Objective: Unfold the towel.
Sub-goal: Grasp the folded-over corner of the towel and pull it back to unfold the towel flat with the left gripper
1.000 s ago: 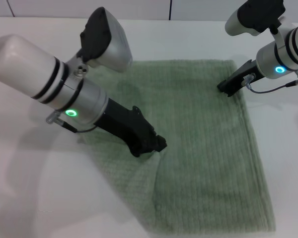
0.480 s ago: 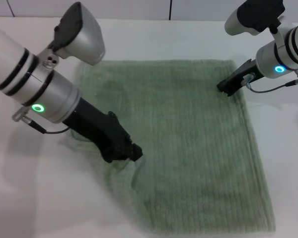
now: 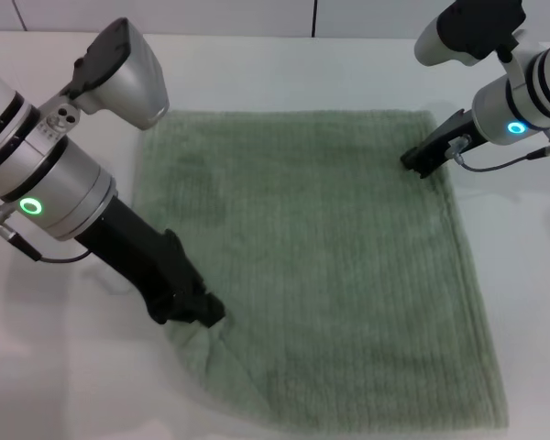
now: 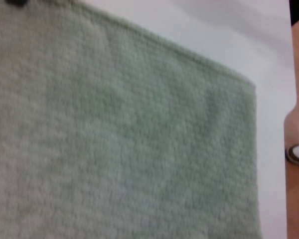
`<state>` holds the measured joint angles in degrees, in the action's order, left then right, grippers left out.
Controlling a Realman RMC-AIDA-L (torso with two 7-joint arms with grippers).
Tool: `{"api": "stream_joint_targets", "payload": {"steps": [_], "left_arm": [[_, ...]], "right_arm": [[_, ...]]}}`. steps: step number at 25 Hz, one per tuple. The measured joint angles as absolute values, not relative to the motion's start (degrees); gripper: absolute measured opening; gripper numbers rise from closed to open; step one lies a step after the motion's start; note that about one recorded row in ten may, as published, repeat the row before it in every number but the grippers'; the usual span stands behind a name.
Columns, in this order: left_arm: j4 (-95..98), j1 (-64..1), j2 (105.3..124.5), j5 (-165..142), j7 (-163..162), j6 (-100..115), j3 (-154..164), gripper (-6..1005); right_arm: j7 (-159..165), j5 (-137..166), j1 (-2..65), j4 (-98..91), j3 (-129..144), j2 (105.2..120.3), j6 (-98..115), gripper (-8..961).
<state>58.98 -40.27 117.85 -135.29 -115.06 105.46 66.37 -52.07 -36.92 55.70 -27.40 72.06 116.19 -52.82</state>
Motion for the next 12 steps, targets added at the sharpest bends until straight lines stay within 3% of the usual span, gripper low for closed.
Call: {"api": "stream_joint_targets", "payload": {"steps": [12], "left_arm": [[58.3,-41.4,117.99,-141.6,-116.5,107.3,66.7,29]], "right_arm": [[-52.2,-36.7,55.8,-27.4,72.1,116.51,-52.8,118]]}}
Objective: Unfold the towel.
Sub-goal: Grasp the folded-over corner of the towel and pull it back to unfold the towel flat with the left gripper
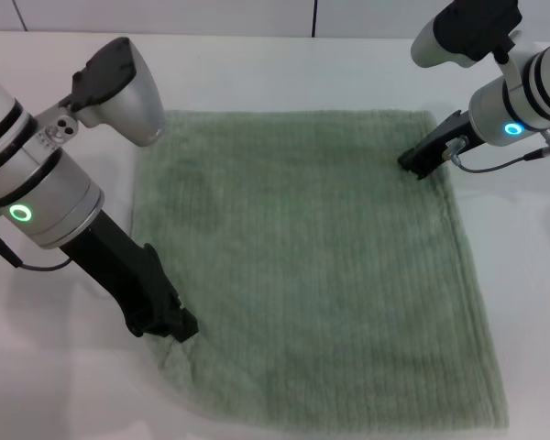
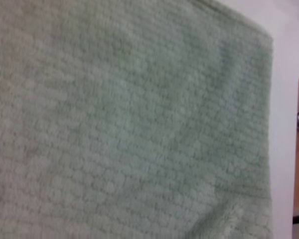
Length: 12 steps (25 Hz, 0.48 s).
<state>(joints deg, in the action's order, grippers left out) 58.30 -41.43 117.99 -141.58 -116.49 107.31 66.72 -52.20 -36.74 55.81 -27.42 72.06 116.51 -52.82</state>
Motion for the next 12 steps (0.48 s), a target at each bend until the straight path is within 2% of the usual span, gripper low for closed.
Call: {"api": "stream_joint_targets", "payload": {"steps": [4,12], "left_arm": [[57.9,-41.8,118.06,-142.1,-116.9,107.2,66.1,29],[54.1,-43.5,117.68,-143.8,-117.1,109.6,62.9,113]], "right_arm": [[-52.2,-36.7,55.8,-27.4,72.1,116.59,-52.8,120],[-52.2,-36.8,55.8,-27.4,72.1,116.74,-52.8,123]]}}
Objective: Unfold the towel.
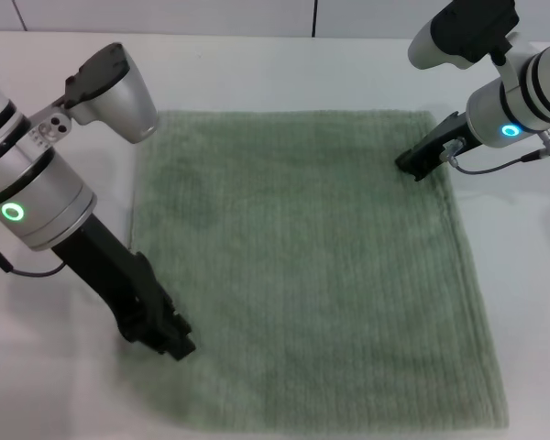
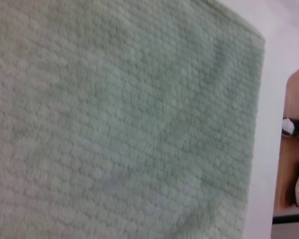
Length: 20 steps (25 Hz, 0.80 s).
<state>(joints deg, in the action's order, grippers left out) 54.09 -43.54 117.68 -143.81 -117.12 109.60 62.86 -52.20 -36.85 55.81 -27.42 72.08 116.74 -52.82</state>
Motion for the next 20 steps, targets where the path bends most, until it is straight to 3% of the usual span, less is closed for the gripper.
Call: {"api": "stream_joint_targets", "payload": {"steps": [2,12,20], "left_arm": [[54.3,-43.3,117.72,-144.2,-116.9,109.9,62.9,134],[61.4,-41.5,117.99,-142.3,-111.9,110.0,53.2,425],[63.1,-39.1,117.99,-130.5,-106.1,105.6,43.3,443]], "right_arm": [[-52.2,-36.9,55.8,-27.4,72.1,116.74,-52.8,124],[-52.2,-36.9,55.8,-27.3,72.1,116.72,-52.8,128],[-52.2,-37.0,55.8,-27.3,72.1,116.72,-52.6,132]]}}
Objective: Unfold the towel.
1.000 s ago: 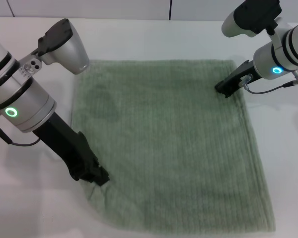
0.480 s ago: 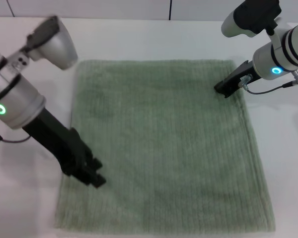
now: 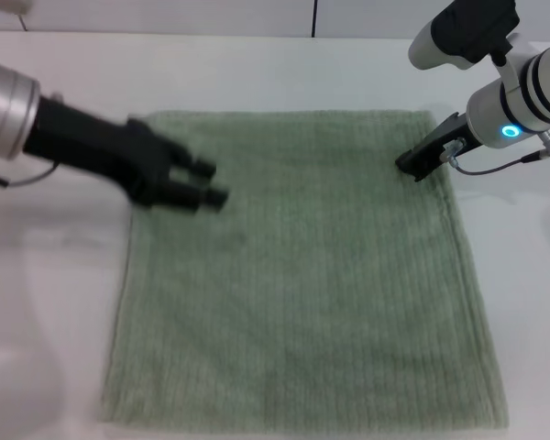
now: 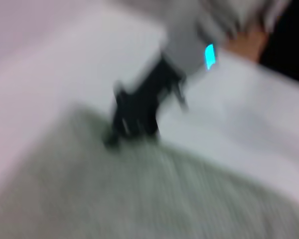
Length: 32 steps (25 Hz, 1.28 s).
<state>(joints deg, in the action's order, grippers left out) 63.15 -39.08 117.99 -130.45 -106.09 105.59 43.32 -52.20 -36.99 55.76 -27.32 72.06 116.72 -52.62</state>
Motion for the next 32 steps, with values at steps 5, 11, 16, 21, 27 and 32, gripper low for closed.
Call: {"api": "stream_joint_targets", "payload": {"steps": [5,11,16,21,27,32], "left_arm": [[60.8,-34.3,118.37,-113.0,-100.0,93.3,42.2,441],[48.4,-32.0,118.02,-93.2,-87.1,82.0,42.0,439],[36.1,-33.7,118.02,-80.8,-73.8,76.2,41.9,411],[29.4,-35.4,118.22,-73.0,-66.0,74.0,41.9,376],[22.9,-35.6,118.37,-60.8,-59.0,71.9,41.9,370],[17.4,-35.7,118.48,-51.9,-54.0,70.1,41.9,373]], "right_arm": [[-51.5,-36.8,55.8,-28.7,72.1,116.72,-52.3,134],[-49.8,-36.6,55.9,-32.8,72.2,116.99,-52.5,136],[-49.3,-36.6,55.0,-40.5,72.9,118.65,-48.0,139],[-48.5,-39.9,52.6,-45.8,80.4,119.53,-33.5,141],[-48.4,-46.6,47.0,-49.2,95.6,119.59,-10.7,143],[-48.3,-51.5,40.7,-49.1,108.9,119.62,14.7,145]]}}
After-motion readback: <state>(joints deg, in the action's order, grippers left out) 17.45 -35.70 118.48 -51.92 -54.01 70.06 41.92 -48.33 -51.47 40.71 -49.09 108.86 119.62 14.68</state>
